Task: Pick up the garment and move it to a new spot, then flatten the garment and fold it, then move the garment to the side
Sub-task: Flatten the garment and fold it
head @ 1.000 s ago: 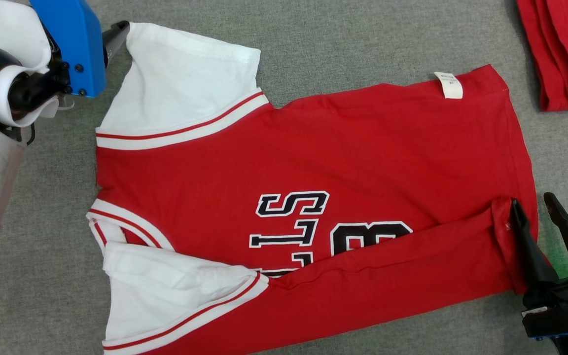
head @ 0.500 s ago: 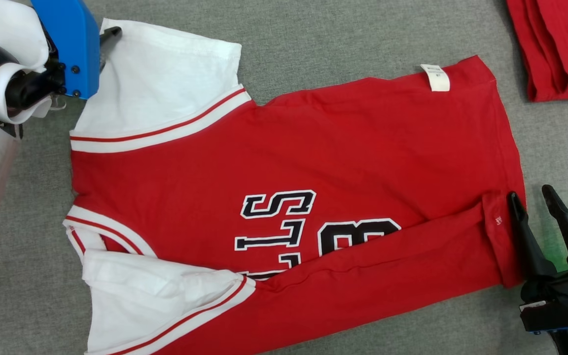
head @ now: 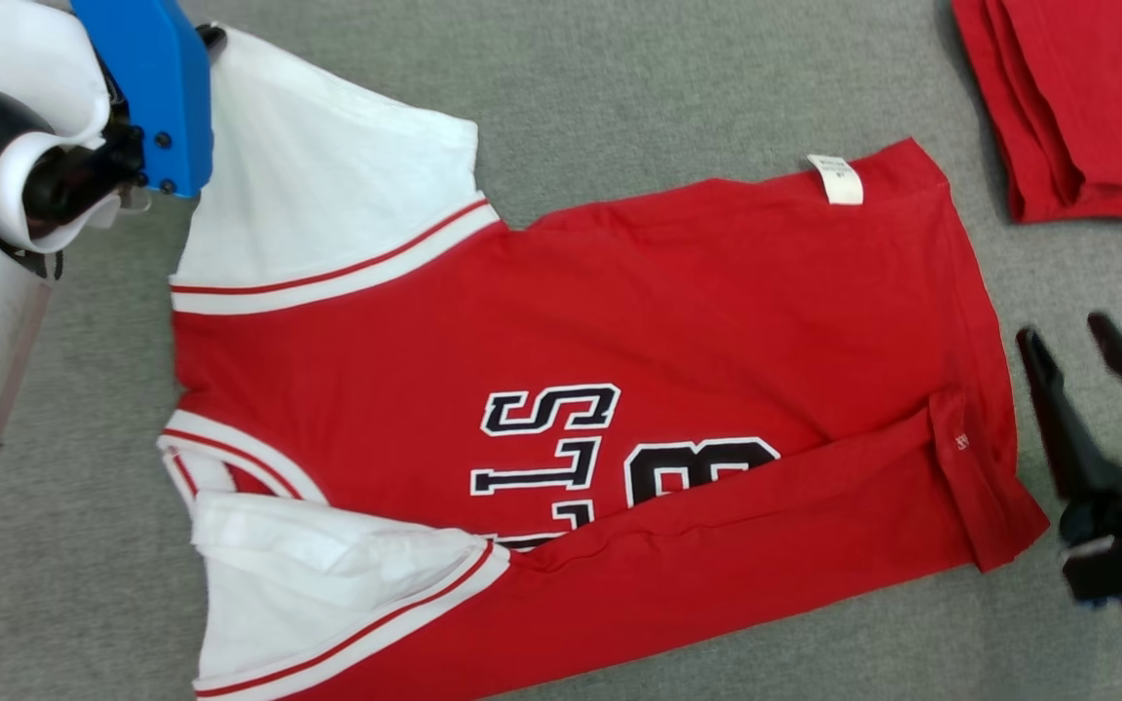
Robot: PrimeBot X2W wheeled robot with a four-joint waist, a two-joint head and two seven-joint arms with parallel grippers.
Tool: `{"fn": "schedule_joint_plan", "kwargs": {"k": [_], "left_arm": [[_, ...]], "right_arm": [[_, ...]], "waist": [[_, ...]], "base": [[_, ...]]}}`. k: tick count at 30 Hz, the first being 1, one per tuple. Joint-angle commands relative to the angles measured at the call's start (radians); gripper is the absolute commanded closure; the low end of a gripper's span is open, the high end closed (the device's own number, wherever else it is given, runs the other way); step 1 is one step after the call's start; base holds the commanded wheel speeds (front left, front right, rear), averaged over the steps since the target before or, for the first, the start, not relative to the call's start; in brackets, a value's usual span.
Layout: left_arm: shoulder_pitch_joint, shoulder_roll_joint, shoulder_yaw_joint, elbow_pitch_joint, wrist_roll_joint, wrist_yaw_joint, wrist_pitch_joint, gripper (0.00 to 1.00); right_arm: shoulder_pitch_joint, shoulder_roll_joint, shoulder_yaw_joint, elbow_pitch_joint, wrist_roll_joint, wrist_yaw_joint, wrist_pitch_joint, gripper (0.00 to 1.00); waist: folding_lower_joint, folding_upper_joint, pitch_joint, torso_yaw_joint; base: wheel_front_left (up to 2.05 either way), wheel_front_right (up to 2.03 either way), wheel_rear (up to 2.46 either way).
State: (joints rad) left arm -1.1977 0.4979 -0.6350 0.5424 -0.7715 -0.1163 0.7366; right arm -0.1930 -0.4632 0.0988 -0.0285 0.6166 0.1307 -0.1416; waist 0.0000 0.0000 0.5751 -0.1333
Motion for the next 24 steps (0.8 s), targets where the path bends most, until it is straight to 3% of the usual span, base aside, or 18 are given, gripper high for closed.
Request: {"fn": "schedule_joint_plan", "kwargs": {"k": [1,6,12,18,24], "left_arm": [[0.003,0.002,-0.004,-0.011,-0.005,-0.008,-0.012,1.00],[0.026,0.008,-0.024,-0.076,-0.026,-0.014,-0.040,1.00],[0.039,0.012,-0.051,-0.176,-0.047,-0.016,-0.056,1.00],[0.038,0.026,-0.072,-0.265,-0.056,-0.014,-0.053,1.00],[0.041,0.035,-0.078,-0.302,-0.062,-0.014,-0.049,1.00]], "right_arm": [[-0.043,-0.013,-0.006,-0.007,0.014,0.000,0.025,0.00],[-0.186,-0.059,0.015,0.047,0.032,0.000,0.249,0.00],[-0.346,-0.083,0.005,0.200,-0.076,0.000,0.449,0.00],[-0.436,-0.085,0.045,0.299,-0.123,0.000,0.538,0.00],[-0.481,-0.077,0.089,0.357,-0.100,0.000,0.555,0.00]], "waist": [[0.0000,0.0000,-0.009,0.005],[0.0000,0.0000,-0.043,0.044],[0.0000,0.0000,-0.050,0.096],[0.0000,0.0000,-0.038,0.123],[0.0000,0.0000,-0.027,0.133]], "base": [[0.00,0.00,0.00],[0.00,0.00,0.00],[0.00,0.00,0.00],[0.00,0.00,0.00],[0.00,0.00,0.00]]}}
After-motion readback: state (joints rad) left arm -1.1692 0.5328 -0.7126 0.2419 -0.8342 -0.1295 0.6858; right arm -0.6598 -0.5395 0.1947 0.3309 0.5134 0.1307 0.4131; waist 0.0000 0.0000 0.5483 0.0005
